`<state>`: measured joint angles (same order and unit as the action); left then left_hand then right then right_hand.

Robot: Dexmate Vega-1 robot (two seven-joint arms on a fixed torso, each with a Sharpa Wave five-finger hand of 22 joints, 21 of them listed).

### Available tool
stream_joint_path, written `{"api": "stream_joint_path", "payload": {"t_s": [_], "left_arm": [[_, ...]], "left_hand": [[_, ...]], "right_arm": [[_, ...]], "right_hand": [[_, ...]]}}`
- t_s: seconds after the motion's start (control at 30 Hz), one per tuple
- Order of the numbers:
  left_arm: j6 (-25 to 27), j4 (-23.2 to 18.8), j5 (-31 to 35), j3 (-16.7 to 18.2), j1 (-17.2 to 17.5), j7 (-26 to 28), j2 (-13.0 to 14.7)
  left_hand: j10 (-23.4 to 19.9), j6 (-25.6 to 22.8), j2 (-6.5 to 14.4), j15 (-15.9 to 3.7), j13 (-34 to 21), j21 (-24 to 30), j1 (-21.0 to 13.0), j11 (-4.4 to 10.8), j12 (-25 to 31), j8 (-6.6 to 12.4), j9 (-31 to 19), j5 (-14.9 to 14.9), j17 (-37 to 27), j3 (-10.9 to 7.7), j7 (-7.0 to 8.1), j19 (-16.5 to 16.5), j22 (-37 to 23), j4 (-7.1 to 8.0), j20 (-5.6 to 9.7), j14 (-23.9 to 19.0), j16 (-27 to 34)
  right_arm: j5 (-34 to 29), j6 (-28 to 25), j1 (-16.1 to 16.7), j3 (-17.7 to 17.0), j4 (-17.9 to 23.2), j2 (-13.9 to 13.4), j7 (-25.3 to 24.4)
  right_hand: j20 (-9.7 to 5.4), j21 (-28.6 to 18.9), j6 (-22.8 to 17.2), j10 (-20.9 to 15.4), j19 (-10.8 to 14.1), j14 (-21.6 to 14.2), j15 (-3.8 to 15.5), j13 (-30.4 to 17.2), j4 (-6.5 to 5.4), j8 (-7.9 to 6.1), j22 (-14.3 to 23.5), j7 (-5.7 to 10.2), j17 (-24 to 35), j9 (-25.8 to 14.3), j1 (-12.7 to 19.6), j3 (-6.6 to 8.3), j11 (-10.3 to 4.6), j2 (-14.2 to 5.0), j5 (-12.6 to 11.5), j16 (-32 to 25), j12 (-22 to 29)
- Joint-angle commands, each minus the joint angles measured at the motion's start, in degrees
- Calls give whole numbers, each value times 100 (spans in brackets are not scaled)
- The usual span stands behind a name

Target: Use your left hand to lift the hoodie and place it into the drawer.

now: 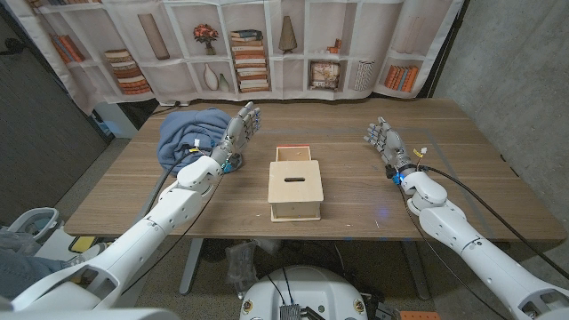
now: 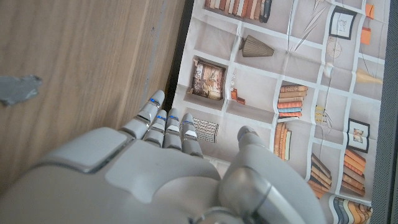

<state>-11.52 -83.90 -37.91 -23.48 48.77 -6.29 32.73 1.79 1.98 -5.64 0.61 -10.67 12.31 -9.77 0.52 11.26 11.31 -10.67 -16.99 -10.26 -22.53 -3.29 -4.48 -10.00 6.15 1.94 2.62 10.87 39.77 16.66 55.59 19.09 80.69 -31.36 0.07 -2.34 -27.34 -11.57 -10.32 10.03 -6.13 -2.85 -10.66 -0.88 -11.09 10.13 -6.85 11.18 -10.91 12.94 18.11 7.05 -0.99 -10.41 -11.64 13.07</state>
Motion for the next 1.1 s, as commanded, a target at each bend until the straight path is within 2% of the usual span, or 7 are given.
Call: {"api": "stream_joint_path", "payload": {"t_s": [0.03, 0.57, 1.1], "left_arm": [[212, -451, 73, 22, 94, 126, 221], [309, -858, -32, 174, 368, 190, 482], [42, -1159, -109, 468, 787, 257, 719]], "left_hand": [[-63, -68, -10, 3, 3, 40, -69, -21, 64, 49, 0, -30, -16, 11, -29, 76, -31, -34, 245, -48, 46], [-121, -112, 5, 3, 4, 12, -98, -17, 73, 51, 0, -30, -18, 28, -21, 53, -34, -51, 215, -64, 34], [-156, -164, 17, 0, 3, 7, -126, -16, 75, 60, 0, -30, -18, 37, -12, 71, -35, -67, 175, -97, 35]], "right_arm": [[67, 234, 67, -52, -128, 56, 138], [-20, 490, -35, -5, -369, 172, 245], [-14, 533, -134, 51, -513, 252, 344]], "right_hand": [[12, 34, -23, -7, -36, -5, 3, 0, 20, -8, 9, 43, 15, -2, 32, -23, 12, 0, -28, 4, 15], [4, 74, -20, -28, -47, -1, 27, 6, 35, -5, 10, 63, 5, 5, 46, -18, 3, -46, -34, 11, 6], [10, 111, -35, -78, -33, -45, 11, 7, 53, -11, 12, 68, -2, 9, 57, -16, -5, -80, -38, 0, 10]]}}
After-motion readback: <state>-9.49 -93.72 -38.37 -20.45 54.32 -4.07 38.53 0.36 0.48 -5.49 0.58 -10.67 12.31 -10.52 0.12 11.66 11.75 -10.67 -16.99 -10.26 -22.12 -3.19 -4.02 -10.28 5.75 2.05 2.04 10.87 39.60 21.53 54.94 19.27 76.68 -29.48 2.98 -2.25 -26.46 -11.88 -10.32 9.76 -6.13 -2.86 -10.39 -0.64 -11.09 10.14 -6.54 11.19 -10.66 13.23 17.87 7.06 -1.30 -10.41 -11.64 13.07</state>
